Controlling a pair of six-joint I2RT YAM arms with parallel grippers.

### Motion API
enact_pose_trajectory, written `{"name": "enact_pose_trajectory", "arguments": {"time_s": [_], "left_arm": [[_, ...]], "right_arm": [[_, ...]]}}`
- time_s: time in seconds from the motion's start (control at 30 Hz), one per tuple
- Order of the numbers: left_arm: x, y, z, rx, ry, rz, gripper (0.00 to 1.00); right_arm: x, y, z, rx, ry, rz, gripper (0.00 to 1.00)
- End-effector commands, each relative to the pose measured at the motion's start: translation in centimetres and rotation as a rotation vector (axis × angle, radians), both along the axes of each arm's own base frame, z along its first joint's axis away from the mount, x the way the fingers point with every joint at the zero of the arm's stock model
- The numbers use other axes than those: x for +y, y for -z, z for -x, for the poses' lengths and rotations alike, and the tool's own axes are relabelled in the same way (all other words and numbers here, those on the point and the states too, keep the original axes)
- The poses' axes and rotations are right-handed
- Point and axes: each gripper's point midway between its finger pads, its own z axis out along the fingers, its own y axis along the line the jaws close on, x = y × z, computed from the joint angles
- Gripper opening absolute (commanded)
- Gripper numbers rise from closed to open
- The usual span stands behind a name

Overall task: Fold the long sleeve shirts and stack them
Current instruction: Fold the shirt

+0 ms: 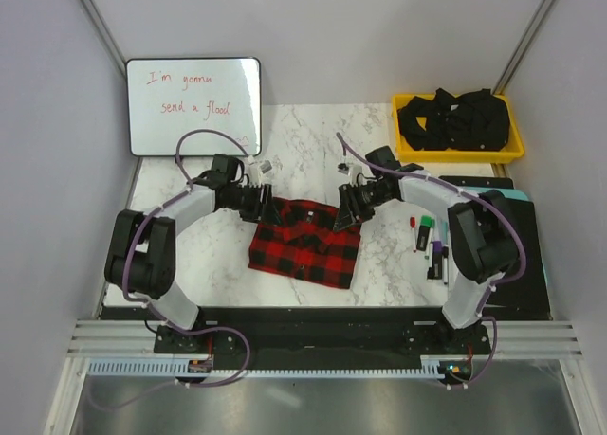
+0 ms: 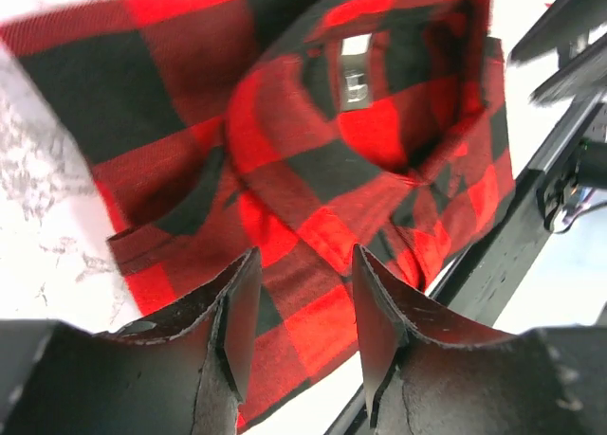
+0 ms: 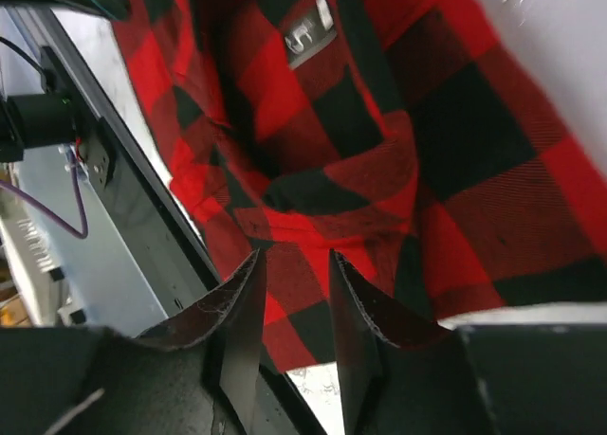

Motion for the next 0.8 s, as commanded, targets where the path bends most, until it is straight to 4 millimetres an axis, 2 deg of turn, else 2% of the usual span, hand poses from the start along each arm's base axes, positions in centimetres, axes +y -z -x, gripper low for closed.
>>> {"name": "enact_pose_trajectory", "arguments": {"time_s": [0.0,0.03,0.1,0.13,0.2,0.23,0.3,0.33,0.4,0.53,0.57,0.63,0.67,0.7,0.73,0.77], "left_arm": [[1.2,2.7,-0.6,0.154,-0.125,-0.027,0.50],[1.5,3.3,-0.6,0.175,-0.142,-0.039,0.50],[1.9,4.4,-0.6,0.206,-0.158,-0.058,0.50],[1.8,4.6,-0.6,0.210,-0.158,-0.058,0.50],[1.8,5.1,-1.4,0.216,-0.162,-0.069,0.49],[1.7,5.3,-1.9,0.215,-0.164,-0.076,0.49],[1.5,5.8,-3.6,0.214,-0.169,-0.082,0.49],[1.4,5.9,-4.2,0.217,-0.175,-0.088,0.48],[0.5,6.0,-5.8,0.228,-0.182,-0.069,0.48],[-1.4,5.1,-8.6,0.180,-0.171,-0.037,0.47],[-1.8,4.3,-9.7,0.156,-0.173,-0.022,0.47],[-2.6,3.0,-10.7,0.145,-0.189,0.030,0.47],[-2.8,2.2,-11.2,0.133,-0.199,0.047,0.48],[-3.0,1.5,-11.3,0.122,-0.204,0.061,0.49],[-3.1,-0.3,-11.7,0.083,-0.218,0.082,0.50],[-3.0,-1.2,-11.6,0.062,-0.222,0.085,0.51]], "right_arm": [[-0.1,4.1,-1.0,0.071,0.048,0.041,0.38],[-0.2,5.3,-1.5,0.083,0.054,0.066,0.37],[-0.7,6.5,-2.8,0.078,0.083,0.119,0.37],[-0.9,7.0,-4.6,0.054,0.106,0.152,0.37],[-1.6,7.5,-6.4,0.039,0.143,0.194,0.36],[-2.1,7.7,-8.4,0.004,0.175,0.233,0.36],[-3.1,7.3,-10.9,-0.030,0.216,0.261,0.36],[-4.4,7.4,-12.2,-0.058,0.243,0.301,0.36],[-5.1,6.9,-14.4,-0.103,0.263,0.317,0.36],[-6.3,6.1,-17.0,-0.152,0.280,0.339,0.38],[-6.4,5.7,-17.6,-0.180,0.281,0.348,0.39],[-6.9,3.0,-19.9,-0.277,0.304,0.349,0.45],[-7.8,1.6,-21.3,-0.333,0.338,0.387,0.47],[-7.9,-2.0,-22.9,-0.418,0.376,0.375,0.52],[-8.2,-3.7,-23.4,-0.457,0.397,0.376,0.56],[-8.5,-5.3,-23.6,-0.490,0.416,0.379,0.59]]}}
